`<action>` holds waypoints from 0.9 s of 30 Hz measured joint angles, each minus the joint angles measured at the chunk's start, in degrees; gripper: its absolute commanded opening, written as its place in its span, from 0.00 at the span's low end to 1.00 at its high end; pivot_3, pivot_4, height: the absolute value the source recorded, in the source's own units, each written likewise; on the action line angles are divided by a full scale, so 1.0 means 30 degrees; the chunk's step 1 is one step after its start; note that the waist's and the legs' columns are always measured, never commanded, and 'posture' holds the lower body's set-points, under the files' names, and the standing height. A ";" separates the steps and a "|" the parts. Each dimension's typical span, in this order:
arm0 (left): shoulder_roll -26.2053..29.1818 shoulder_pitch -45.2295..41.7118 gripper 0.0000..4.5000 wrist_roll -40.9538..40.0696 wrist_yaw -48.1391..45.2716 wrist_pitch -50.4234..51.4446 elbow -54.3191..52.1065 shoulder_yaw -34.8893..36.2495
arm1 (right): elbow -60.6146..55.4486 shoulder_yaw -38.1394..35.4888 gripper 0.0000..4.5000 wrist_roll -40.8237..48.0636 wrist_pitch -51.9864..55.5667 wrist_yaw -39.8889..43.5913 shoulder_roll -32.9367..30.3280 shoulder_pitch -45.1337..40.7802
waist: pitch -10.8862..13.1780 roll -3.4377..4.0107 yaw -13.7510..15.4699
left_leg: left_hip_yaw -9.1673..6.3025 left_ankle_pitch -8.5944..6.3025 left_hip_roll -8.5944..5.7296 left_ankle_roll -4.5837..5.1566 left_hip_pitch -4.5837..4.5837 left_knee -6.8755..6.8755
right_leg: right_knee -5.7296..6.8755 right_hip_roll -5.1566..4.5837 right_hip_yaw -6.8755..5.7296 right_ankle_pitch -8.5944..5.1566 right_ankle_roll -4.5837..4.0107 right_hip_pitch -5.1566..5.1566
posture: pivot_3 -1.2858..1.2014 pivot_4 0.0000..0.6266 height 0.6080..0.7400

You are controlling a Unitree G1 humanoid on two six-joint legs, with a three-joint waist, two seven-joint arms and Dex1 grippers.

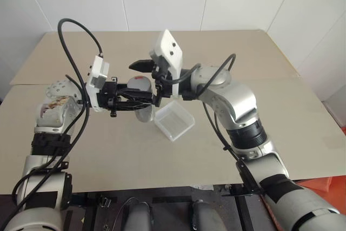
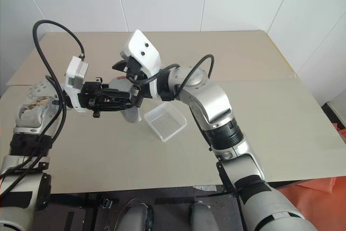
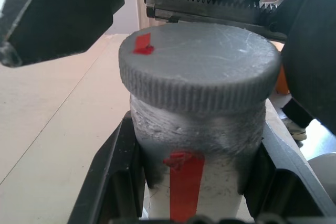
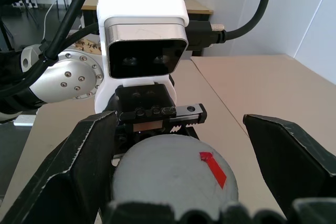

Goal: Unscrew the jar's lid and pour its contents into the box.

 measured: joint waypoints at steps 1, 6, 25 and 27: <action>0.0000 0.0000 0.44 -0.0001 0.0000 0.0000 0.0000 0.0000 | 0.0000 0.0000 0.99 -0.0020 0.0000 -0.0002 -0.0011 0.0001 | 0.0000 0.0000 0.0002 | 0.0001 0.0000 0.0000 0.0000 0.0000 0.0000 | 0.0000 0.0000 0.0000 0.0000 0.0000 0.0000 | 0.52 0.24 1.00; 0.0000 0.0001 0.44 -0.0002 0.0026 0.0000 0.0000 0.0000 | -0.0010 -0.0001 0.99 -0.0215 -0.0008 0.0020 -0.0270 0.0187 | 0.0000 0.0000 0.0011 | 0.0000 0.0000 0.0000 0.0000 0.0000 0.0000 | 0.0000 0.0000 0.0000 0.0000 0.0000 0.0000 | 0.52 0.24 1.00; 0.0161 0.0033 0.44 -0.0005 0.0143 0.0026 -0.0024 0.0002 | -0.1953 -0.0249 0.99 0.0512 0.0331 0.0351 -0.2456 0.1604 | 0.0000 0.0000 0.0037 | 0.0000 0.0000 -0.0001 0.0000 -0.0002 0.0000 | -0.0008 -0.0001 0.0000 -0.0001 0.0001 0.0000 | 0.52 0.24 1.00; 0.0161 0.0033 0.44 -0.0002 0.0135 0.0026 -0.0023 0.0002 | -0.2190 -0.0437 0.99 0.0653 0.0378 0.0350 -0.2629 0.1853 | 0.0000 0.0000 0.0042 | 0.0000 0.0000 -0.0001 0.0000 -0.0001 0.0000 | -0.0008 -0.0002 0.0001 0.0000 0.0001 0.0001 | 0.52 0.24 1.00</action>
